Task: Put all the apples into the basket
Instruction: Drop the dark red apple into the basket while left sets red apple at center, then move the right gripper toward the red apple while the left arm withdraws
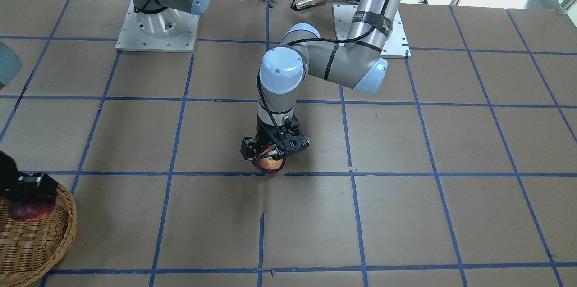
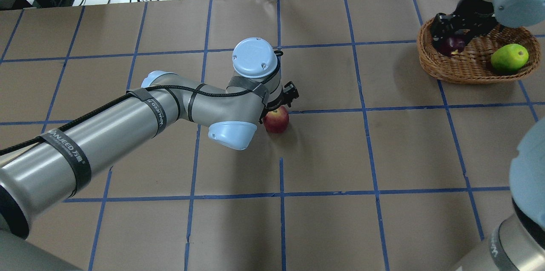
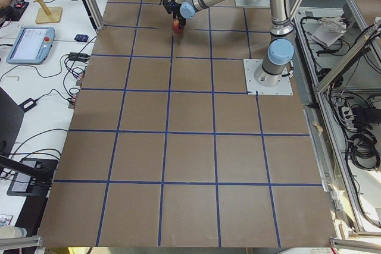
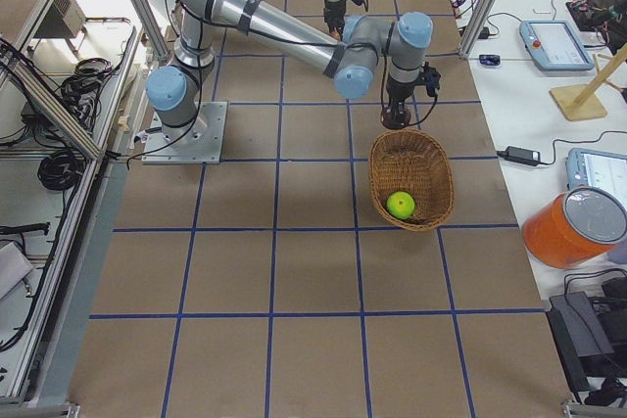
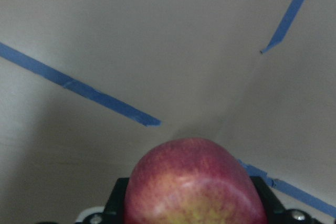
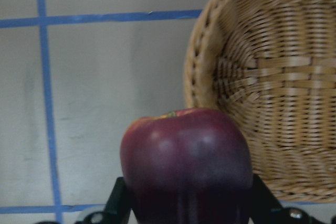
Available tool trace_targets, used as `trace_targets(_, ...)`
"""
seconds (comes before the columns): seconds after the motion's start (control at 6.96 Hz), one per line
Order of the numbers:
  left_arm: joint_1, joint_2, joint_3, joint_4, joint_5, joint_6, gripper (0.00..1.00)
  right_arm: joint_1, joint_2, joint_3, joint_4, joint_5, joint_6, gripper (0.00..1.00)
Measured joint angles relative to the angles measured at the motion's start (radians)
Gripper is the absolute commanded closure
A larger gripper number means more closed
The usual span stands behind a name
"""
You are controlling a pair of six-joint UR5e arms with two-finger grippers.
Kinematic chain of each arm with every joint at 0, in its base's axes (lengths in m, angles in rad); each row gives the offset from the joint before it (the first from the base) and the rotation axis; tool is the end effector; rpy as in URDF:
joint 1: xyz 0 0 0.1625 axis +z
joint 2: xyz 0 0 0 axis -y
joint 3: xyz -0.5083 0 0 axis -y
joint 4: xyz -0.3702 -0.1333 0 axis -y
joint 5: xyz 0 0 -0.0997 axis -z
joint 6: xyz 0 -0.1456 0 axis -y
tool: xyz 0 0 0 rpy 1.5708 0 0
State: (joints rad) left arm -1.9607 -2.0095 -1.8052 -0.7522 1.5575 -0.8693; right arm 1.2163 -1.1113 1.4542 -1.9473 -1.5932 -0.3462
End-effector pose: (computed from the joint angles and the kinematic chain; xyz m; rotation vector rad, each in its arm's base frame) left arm -0.3627 -0.5268 0.2623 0.7204 -2.9541 0.1672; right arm -0.1136 -0.6816 0.3515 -0.0135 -3.1088 0.0371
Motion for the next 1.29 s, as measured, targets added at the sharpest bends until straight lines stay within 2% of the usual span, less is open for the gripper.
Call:
trace_targets(0.14,0.002,0.017,0.006,-0.019,0.004,0.031,0.00,-0.037,0.047,-0.043,-0.003,-0.034,-0.046,1.00)
trace_targets(0.29,0.019,0.054,0.018,-0.073,0.005,0.086,0.00,-0.055,0.090,-0.076,-0.008,-0.069,-0.064,0.94)
trace_targets(0.43,0.056,0.108,0.047,-0.178,0.006,0.163,0.00,-0.064,0.128,-0.092,-0.012,-0.090,-0.064,0.57)
trace_targets(0.57,0.104,0.177,0.089,-0.334,0.007,0.274,0.00,-0.069,0.158,-0.099,-0.013,-0.095,-0.057,0.37)
trace_targets(0.72,0.158,0.250,0.127,-0.501,0.013,0.401,0.00,-0.071,0.179,-0.102,-0.025,-0.093,-0.055,0.10)
trace_targets(0.86,0.219,0.329,0.149,-0.648,0.023,0.528,0.00,-0.071,0.194,-0.099,-0.059,-0.091,-0.058,0.00)
trace_targets(1.01,0.274,0.408,0.157,-0.748,0.029,0.638,0.00,-0.077,0.202,-0.097,-0.088,-0.093,-0.065,0.00)
trace_targets(1.29,0.348,0.489,0.157,-0.808,0.016,0.746,0.00,-0.098,0.199,-0.104,-0.098,-0.099,-0.071,0.00)
